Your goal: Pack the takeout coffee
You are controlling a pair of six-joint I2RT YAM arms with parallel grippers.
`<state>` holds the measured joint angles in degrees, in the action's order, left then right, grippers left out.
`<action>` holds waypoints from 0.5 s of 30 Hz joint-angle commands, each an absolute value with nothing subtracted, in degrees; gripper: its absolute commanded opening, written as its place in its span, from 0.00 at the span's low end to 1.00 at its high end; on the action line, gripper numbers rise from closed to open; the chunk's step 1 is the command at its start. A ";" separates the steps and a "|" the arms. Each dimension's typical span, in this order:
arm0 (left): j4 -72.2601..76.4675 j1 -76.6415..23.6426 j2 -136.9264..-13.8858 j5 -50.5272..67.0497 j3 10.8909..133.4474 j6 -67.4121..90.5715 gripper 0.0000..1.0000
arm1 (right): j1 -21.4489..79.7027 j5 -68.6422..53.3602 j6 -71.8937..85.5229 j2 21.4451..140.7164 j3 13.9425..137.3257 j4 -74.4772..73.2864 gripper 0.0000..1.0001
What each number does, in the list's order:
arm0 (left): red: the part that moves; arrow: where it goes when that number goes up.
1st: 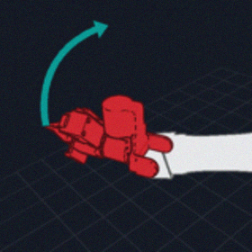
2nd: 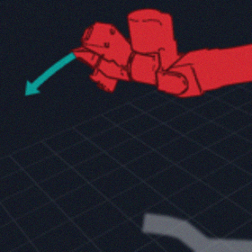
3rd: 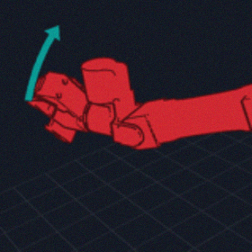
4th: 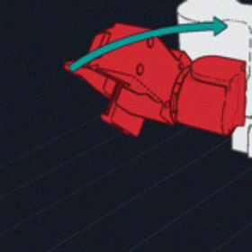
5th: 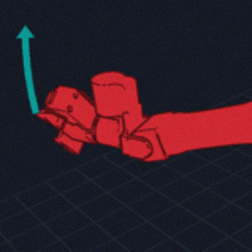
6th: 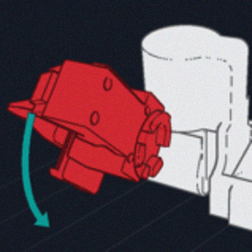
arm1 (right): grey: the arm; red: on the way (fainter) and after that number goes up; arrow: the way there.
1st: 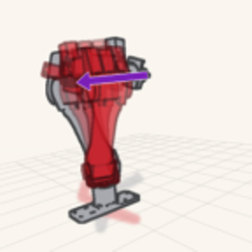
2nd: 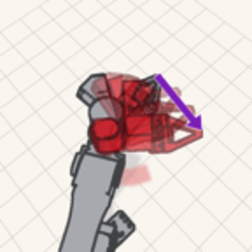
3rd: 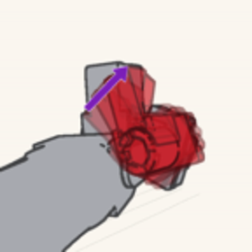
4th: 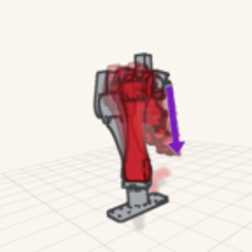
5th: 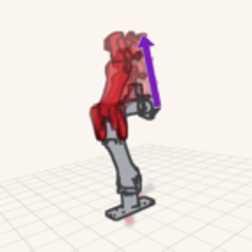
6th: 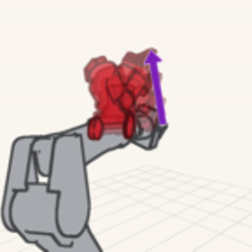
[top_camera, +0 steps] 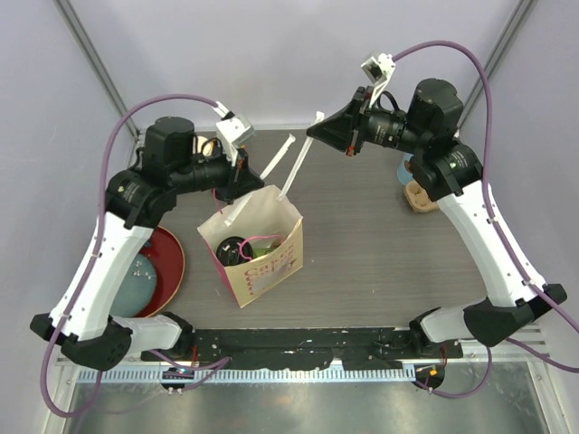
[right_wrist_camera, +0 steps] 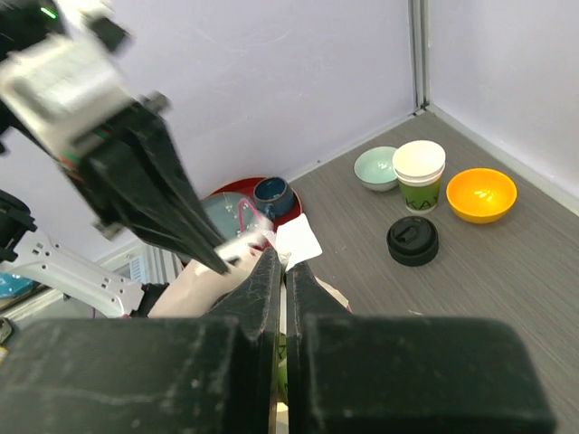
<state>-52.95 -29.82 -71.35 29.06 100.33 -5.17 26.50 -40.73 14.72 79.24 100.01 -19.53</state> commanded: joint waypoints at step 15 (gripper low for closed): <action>-51.32 -27.95 -67.85 14.32 105.46 -0.53 0.00 | 32.51 -39.56 20.76 73.91 82.45 -3.59 0.01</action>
<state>-49.98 -28.51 -71.00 18.00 100.55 -1.39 28.84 -41.60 22.68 73.76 84.84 -7.27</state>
